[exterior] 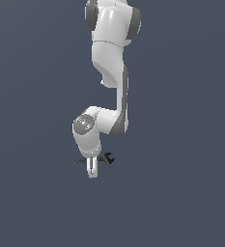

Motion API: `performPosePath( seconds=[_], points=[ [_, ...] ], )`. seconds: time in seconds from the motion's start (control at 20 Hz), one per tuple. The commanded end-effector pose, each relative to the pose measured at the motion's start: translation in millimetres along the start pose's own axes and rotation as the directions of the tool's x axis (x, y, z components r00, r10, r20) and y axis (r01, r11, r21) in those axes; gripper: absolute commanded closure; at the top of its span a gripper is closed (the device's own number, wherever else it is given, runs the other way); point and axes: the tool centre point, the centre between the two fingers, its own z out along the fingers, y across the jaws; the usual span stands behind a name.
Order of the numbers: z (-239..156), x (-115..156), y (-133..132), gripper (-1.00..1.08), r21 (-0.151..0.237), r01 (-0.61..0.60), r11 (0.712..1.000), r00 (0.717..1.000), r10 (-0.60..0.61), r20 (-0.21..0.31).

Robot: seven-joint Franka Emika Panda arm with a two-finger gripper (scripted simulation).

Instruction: Pick up the object and move it to a goal position.

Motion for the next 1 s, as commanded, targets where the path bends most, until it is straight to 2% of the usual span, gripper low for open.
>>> performPosePath(
  seconds=[0.0, 0.5, 0.95],
  points=[
    [-3.2, 0.8, 0.7, 1.08, 0.001, 0.000, 1.000, 1.000, 0.000, 0.000],
    [-47.2, 13.8, 16.0, 1.08, 0.001, 0.000, 1.000, 1.000, 0.000, 0.002],
    [-134.3, 39.9, 45.7, 1.08, 0.001, -0.001, 1.000, 1.000, 0.001, 0.004]
  ],
)
